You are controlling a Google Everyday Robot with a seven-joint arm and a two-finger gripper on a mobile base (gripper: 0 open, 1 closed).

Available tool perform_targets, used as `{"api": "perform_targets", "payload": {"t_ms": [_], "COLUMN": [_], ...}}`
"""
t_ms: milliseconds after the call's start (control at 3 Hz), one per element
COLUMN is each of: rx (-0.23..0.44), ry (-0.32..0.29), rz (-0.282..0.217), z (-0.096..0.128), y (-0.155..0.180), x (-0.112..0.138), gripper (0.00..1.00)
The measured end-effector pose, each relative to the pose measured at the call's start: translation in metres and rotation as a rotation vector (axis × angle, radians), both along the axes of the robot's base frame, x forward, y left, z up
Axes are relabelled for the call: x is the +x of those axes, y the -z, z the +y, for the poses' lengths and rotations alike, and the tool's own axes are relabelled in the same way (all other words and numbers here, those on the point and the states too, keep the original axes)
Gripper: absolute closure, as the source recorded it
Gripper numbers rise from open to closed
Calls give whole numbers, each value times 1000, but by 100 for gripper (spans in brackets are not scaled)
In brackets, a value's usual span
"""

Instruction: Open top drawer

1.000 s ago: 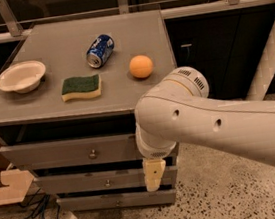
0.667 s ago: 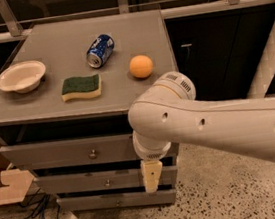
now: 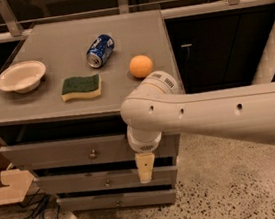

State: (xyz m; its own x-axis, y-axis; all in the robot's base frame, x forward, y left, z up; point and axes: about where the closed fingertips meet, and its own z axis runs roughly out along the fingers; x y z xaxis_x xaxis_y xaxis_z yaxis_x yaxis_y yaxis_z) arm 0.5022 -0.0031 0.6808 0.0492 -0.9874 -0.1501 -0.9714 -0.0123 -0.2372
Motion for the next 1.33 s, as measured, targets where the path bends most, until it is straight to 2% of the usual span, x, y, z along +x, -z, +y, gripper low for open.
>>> {"api": "perform_targets", "payload": {"t_ms": [667,1333], "rx": [6,31], "ry": [-28,-42], "rz": [20,58], "z": [11,21], "y": [27,54], "x": [18,16], "gripper": [0,0]}}
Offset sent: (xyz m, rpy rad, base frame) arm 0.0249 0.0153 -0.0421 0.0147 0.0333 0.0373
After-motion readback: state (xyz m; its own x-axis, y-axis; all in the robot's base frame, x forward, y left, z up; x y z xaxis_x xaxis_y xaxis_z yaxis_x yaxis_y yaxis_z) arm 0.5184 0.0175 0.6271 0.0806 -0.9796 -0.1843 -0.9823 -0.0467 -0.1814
